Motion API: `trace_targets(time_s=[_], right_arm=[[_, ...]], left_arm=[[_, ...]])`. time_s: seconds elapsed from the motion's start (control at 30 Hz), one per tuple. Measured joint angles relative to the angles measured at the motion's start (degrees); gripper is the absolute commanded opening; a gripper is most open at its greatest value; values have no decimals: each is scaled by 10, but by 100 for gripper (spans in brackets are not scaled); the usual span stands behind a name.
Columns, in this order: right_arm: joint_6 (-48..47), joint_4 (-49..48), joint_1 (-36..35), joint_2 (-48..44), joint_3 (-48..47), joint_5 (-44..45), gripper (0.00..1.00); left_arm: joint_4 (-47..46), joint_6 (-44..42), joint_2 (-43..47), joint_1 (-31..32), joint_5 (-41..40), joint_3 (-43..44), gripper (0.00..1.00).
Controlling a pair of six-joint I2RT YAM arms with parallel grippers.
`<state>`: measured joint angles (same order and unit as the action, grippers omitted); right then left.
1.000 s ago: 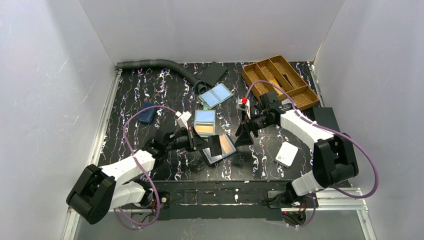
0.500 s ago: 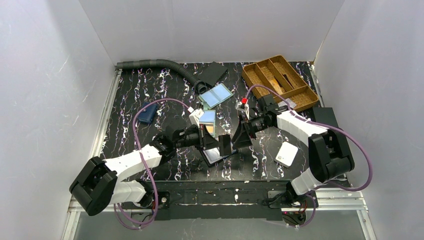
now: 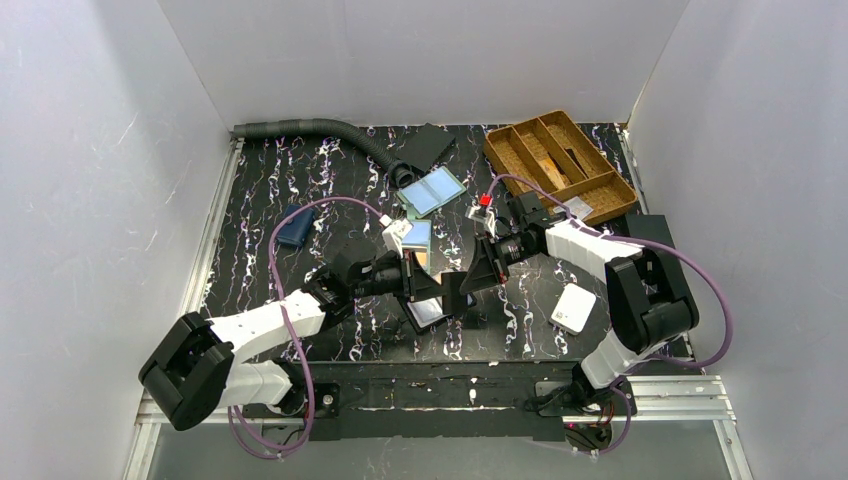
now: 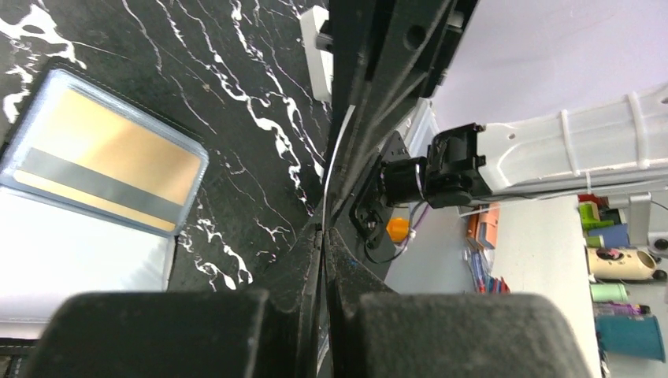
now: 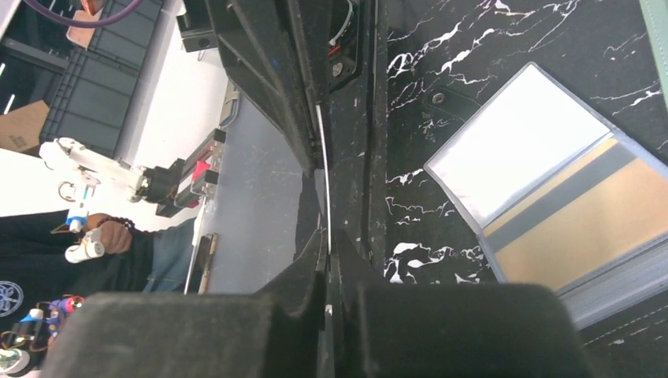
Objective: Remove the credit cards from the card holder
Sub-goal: Place the credit card in the storage box.
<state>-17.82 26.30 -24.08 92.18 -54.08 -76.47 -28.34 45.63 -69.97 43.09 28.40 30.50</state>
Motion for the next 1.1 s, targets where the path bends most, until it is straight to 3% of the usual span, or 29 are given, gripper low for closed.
trace_targets(time_s=[0.2,0.3,0.4,0.57,0.73,0.9,1.1], right_arm=[[-1,4,0,2,0,-5,1],[-47,41,0,-4,-6,24,1],[-137,114,0,-17,-32,68,1],[-252,182,0,-80,-49,144,1],[-276,167,0,-171,-42,214,1],[-300,140,1,-239,-41,273,1],[-397,158,1,-269,-43,316,1]], left_arm=[[-1,16,2,0,-25,-2,46],[-4,35,24,-2,-49,-20,67],[-1,53,73,-8,-73,-51,97],[-4,96,200,-21,-116,-101,98],[-14,174,293,-33,-146,-148,98],[-16,242,264,-40,-125,-151,98],[-16,325,170,-40,-80,-142,98]])
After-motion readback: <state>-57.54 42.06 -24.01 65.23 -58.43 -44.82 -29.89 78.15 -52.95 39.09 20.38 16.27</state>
